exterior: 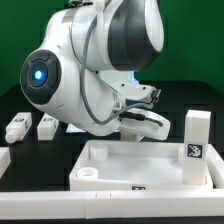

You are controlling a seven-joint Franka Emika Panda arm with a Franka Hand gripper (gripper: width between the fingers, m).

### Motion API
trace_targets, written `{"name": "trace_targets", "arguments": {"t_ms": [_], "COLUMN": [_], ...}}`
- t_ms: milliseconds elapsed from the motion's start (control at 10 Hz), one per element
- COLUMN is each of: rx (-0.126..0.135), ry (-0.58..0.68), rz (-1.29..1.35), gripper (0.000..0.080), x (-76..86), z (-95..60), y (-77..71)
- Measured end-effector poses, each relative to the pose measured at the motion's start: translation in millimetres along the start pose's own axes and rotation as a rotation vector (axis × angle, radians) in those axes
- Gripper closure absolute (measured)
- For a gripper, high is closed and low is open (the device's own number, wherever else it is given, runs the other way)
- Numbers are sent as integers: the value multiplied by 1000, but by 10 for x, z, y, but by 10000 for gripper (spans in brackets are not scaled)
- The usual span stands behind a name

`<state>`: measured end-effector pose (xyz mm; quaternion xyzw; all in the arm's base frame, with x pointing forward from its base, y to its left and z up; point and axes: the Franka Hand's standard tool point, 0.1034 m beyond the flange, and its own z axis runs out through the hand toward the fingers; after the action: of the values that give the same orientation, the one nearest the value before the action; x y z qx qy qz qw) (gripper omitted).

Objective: Assemble desk

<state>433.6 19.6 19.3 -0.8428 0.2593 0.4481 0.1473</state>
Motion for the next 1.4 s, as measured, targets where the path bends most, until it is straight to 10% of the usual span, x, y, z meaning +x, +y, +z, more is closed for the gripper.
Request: {"name": "trace_targets", "arguments": {"t_ms": [100, 300, 700, 800, 900, 1200, 1400], "rx": [0, -3, 22, -21, -62, -26, -57], "ry": [0, -3, 104, 199, 271, 447, 616], "rz": [0, -7, -99, -130, -153, -177, -372], "gripper": [521, 521, 521, 521, 521, 519, 519], "x": [0, -50, -520, -530, -504, -478, -449], "z": [0, -52, -956, -1126, -1137, -1177, -1751], "y": [0, -16, -152, -176, -235, -280, -341]}}
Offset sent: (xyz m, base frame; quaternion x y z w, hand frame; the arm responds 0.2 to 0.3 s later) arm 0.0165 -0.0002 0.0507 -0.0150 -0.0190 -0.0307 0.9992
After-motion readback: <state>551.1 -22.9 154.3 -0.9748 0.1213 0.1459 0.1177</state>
